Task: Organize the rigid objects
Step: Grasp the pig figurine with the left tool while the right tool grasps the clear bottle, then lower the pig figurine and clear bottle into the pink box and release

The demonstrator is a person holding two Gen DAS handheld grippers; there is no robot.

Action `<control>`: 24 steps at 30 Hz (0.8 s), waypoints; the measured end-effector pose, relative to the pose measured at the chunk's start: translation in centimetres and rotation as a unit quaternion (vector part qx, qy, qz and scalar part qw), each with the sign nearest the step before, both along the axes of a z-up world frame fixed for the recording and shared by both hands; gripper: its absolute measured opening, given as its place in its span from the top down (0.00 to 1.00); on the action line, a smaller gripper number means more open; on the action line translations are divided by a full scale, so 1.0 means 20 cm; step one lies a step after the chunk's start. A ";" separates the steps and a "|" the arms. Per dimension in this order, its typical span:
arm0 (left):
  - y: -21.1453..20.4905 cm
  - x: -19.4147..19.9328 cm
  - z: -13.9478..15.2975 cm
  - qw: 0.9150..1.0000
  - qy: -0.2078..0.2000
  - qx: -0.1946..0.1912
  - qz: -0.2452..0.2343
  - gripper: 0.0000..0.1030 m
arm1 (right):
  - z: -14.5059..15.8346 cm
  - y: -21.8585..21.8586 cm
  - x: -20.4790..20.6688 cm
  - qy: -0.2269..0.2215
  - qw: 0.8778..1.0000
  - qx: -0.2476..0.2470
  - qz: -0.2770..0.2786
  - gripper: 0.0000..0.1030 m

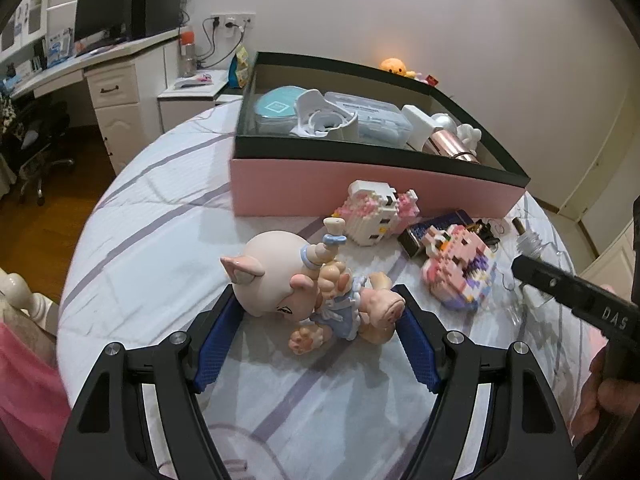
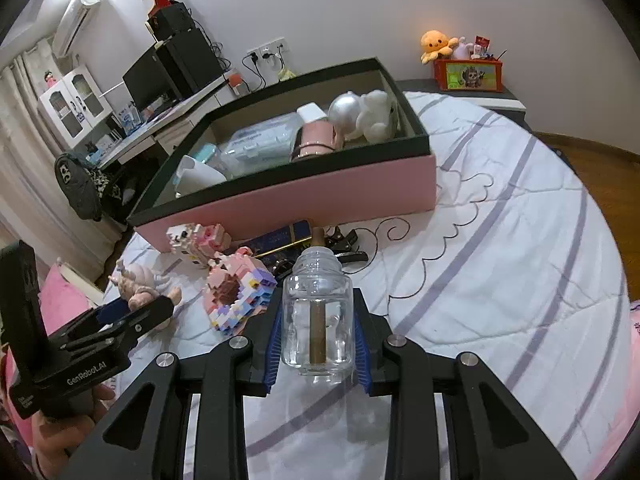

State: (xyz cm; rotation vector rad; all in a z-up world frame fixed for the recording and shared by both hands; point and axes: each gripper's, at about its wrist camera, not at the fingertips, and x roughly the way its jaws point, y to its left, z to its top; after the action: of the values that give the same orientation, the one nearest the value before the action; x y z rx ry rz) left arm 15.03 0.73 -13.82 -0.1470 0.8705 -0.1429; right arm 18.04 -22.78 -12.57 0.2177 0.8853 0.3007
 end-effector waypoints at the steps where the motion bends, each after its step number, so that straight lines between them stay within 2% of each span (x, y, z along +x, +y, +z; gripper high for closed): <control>1: 0.01 -0.01 0.01 1.000 -0.001 0.000 0.002 0.27 | 0.01 0.00 -0.01 -0.003 1.000 0.001 0.001 0.71; 8: 0.04 -0.06 0.09 1.000 -0.017 0.005 0.007 0.27 | 0.06 0.03 -0.02 -0.013 1.000 0.004 0.011 0.71; 14: 0.02 -0.05 0.23 0.999 -0.049 0.011 0.000 0.27 | 0.16 0.05 0.00 -0.035 0.999 -0.002 0.019 0.71; 24: 0.00 0.21 0.57 0.990 -0.138 0.023 -0.004 0.27 | 0.45 0.06 0.24 -0.106 0.994 -0.023 0.025 0.71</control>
State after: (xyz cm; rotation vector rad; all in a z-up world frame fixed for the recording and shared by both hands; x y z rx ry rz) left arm 19.26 0.79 -2.42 -0.0783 0.5989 -0.1467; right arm 22.90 -21.59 -3.52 0.1182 0.6876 0.3431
